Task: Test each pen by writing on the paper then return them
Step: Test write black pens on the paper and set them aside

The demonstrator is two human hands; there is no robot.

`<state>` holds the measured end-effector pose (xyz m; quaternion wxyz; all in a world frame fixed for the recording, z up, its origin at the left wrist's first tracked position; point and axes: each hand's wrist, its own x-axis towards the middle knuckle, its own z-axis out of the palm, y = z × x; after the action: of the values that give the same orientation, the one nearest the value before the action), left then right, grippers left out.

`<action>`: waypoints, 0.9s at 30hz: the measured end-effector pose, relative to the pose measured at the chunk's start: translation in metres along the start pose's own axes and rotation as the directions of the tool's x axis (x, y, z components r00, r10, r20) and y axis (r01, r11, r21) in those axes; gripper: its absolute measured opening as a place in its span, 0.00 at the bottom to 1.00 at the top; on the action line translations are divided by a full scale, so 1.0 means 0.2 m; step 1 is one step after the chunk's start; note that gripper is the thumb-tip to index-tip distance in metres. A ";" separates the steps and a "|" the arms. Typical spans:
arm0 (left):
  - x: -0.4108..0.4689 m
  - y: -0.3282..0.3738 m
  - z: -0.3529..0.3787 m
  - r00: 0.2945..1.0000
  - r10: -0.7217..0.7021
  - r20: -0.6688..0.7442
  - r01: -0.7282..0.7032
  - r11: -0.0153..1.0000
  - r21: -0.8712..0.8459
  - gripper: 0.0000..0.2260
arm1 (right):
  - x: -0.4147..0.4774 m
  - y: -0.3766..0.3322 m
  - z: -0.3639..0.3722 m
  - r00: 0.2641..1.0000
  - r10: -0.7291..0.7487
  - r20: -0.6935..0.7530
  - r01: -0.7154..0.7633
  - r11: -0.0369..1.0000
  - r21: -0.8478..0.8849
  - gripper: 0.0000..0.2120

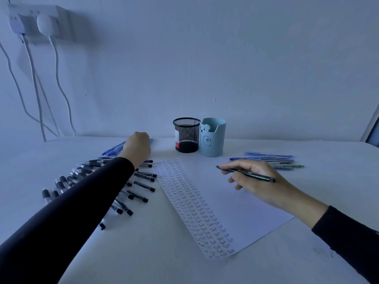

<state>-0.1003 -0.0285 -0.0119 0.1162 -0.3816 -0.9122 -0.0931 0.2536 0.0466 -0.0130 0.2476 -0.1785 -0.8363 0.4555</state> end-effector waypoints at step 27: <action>-0.78 0.12 -0.07 0.673 0.730 -0.121 -0.700 0.575 -0.423 0.23 | -0.23 -0.10 0.20 0.993 0.119 0.008 -0.119 0.993 0.023 0.24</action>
<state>0.0246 -0.1208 -0.0414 0.0250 -0.7352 -0.6383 -0.2266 0.2656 -0.0155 -0.0256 0.2195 -0.2236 -0.8195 0.4799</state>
